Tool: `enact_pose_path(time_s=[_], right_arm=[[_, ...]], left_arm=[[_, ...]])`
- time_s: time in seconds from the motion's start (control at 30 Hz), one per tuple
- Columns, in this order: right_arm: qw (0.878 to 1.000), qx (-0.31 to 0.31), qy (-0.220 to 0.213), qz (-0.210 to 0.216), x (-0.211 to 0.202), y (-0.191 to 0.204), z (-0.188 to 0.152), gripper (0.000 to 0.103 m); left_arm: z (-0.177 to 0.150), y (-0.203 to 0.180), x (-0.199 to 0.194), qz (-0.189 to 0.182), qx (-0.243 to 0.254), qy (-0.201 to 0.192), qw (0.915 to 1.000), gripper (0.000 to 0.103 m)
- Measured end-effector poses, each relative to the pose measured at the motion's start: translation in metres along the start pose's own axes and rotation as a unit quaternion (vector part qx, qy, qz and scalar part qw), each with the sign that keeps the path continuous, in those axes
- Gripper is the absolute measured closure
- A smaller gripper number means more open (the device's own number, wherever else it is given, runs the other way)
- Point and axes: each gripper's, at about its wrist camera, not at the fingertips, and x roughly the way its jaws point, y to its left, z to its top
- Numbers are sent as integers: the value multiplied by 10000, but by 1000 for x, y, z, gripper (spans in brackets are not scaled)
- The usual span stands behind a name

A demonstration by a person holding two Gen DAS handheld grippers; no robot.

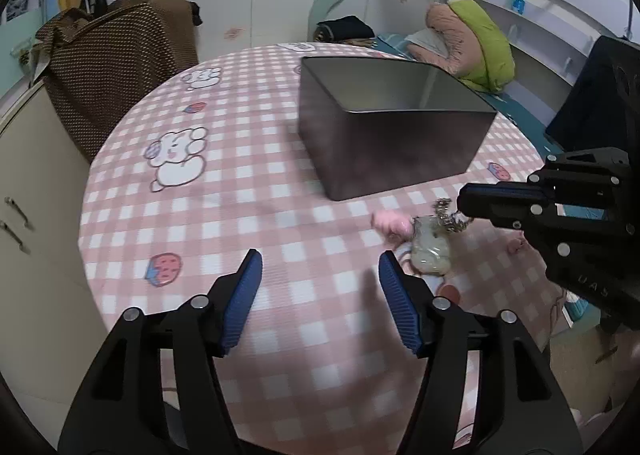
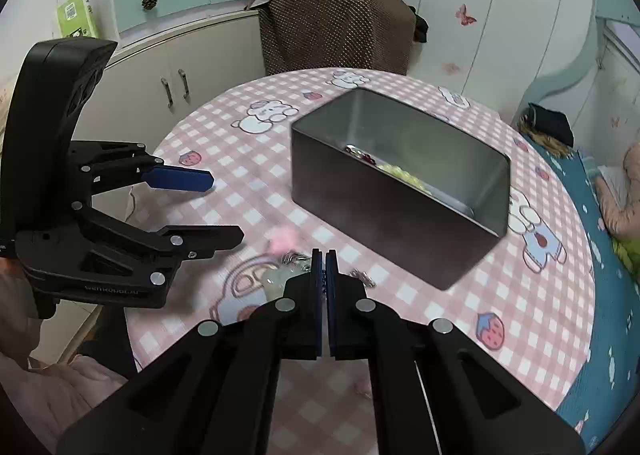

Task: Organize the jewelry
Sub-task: 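Close the right tool on the silver chain and lift it off the table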

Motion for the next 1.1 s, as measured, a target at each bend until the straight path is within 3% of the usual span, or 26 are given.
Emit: enact_pose_path(time_s=[0.33, 0.43, 0.5, 0.63, 0.7, 0.8, 0.9, 0.93, 1.03, 1.1], right_arm=[[9970, 447, -630, -56, -42, -19, 14, 101], [9939, 586, -909, 217, -56, -25, 22, 101], [9945, 540, -886, 111, -60, -25, 24, 101], [9889, 667, -1256, 422, -82, -29, 30, 101], [9926, 419, -1089, 342, -73, -20, 30, 101], [9960, 585, -619, 274, -48, -16, 24, 101], [9880, 894, -1063, 672, -65, -27, 27, 101], [9884, 869, -1084, 617, -67, -26, 27, 101], [9937, 822, -600, 461, -48, -22, 25, 101], [9926, 877, -653, 527, -48, -24, 24, 101]], left_arm=[[21, -18, -1, -168, 129, -225, 9995, 34], [25, -23, -4, -317, 151, -347, 9988, 30], [25, -26, -5, -406, 142, -358, 9984, 30], [22, -24, -4, -295, 121, -310, 9990, 30], [20, -20, -4, -262, 19, -274, 9993, 30], [17, -14, -4, -171, -57, -251, 9995, 30], [17, -12, -6, -127, -61, -262, 9996, 30], [17, -13, -8, -141, -48, -277, 9995, 30], [19, -15, -12, -298, -20, -369, 9989, 27], [21, -21, -13, -398, 50, -467, 9981, 19]])
